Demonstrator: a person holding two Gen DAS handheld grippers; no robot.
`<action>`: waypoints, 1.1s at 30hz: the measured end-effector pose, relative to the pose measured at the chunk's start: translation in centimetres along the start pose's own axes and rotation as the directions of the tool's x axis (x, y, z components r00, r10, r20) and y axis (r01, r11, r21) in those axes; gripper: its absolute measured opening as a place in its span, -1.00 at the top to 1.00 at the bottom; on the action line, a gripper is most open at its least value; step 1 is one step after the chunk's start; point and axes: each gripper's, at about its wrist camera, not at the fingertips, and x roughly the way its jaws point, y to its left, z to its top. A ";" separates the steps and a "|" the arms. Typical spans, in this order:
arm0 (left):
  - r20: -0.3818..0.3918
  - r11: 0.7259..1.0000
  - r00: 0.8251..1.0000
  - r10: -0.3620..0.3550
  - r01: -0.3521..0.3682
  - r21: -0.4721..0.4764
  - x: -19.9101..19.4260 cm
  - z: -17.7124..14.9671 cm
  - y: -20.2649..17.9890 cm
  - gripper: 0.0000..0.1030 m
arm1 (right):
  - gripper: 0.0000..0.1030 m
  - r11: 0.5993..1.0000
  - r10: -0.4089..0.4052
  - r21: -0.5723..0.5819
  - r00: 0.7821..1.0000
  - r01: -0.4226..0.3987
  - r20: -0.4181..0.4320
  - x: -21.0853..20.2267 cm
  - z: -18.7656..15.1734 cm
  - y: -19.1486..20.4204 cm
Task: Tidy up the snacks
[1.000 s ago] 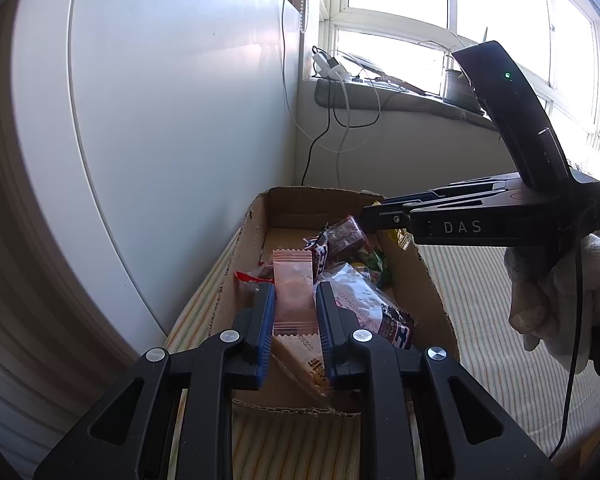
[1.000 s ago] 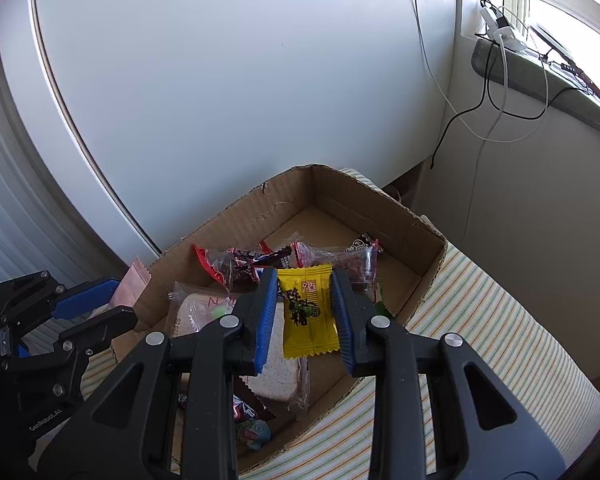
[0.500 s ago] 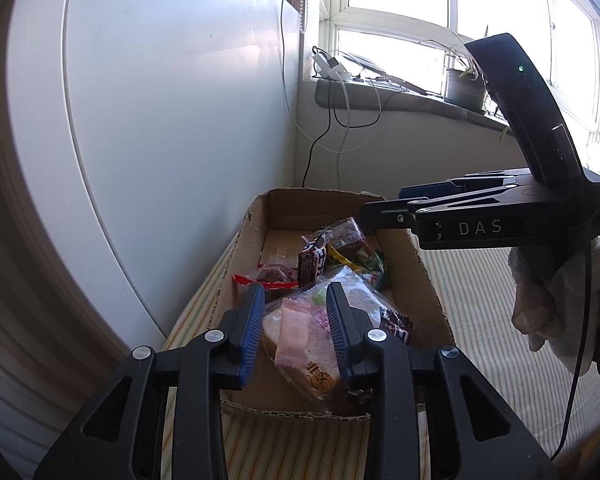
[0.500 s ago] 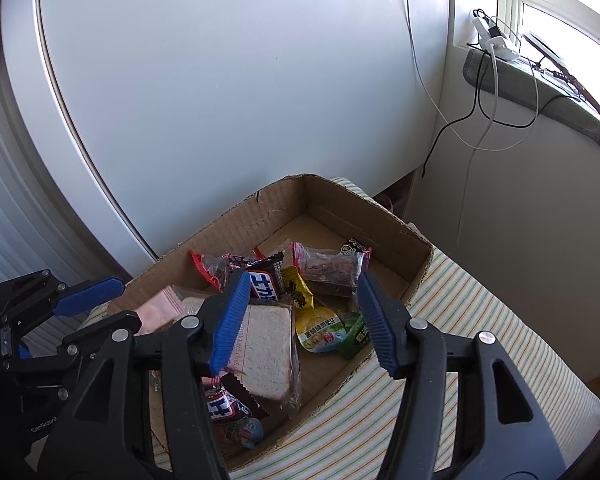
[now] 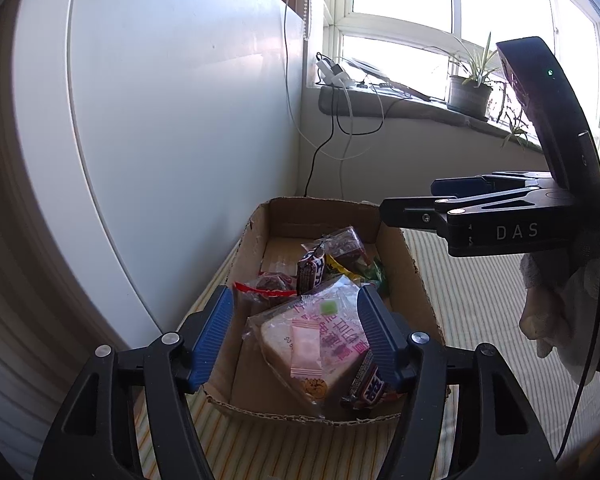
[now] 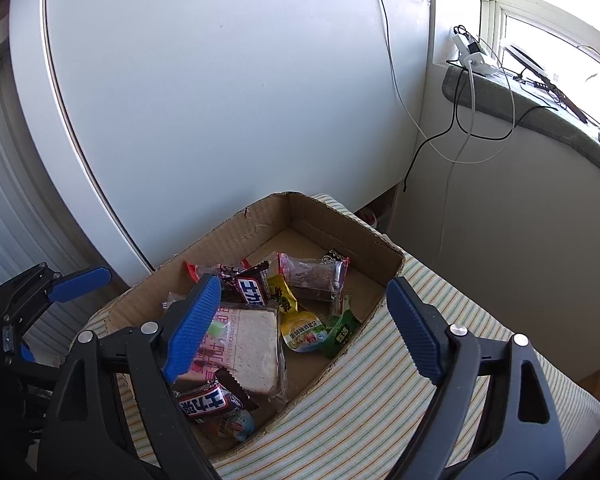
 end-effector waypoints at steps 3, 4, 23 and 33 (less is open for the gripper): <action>0.004 1.000 1.000 0.007 -0.007 -0.001 -0.1 0.2 -0.1 -0.43 | -0.73 1.000 -0.006 -0.006 1.000 0.006 0.004 -0.5 -0.1 0.1; 0.003 1.000 1.000 0.008 -0.008 0.002 -0.2 0.2 -0.1 -0.46 | -0.76 1.000 -0.012 -0.009 1.000 0.012 0.008 -0.6 -0.1 0.2; 0.038 0.999 0.998 0.047 -0.047 -0.010 -2.9 0.0 -1.2 -0.56 | -0.77 0.997 -0.073 0.009 0.991 0.073 0.112 -7.4 -3.7 0.4; 0.085 0.996 0.993 0.087 -0.085 -0.030 -6.3 -1.2 -2.1 -0.61 | -1.00 0.989 -0.148 0.056 0.969 0.139 0.200 -13.4 -8.0 1.7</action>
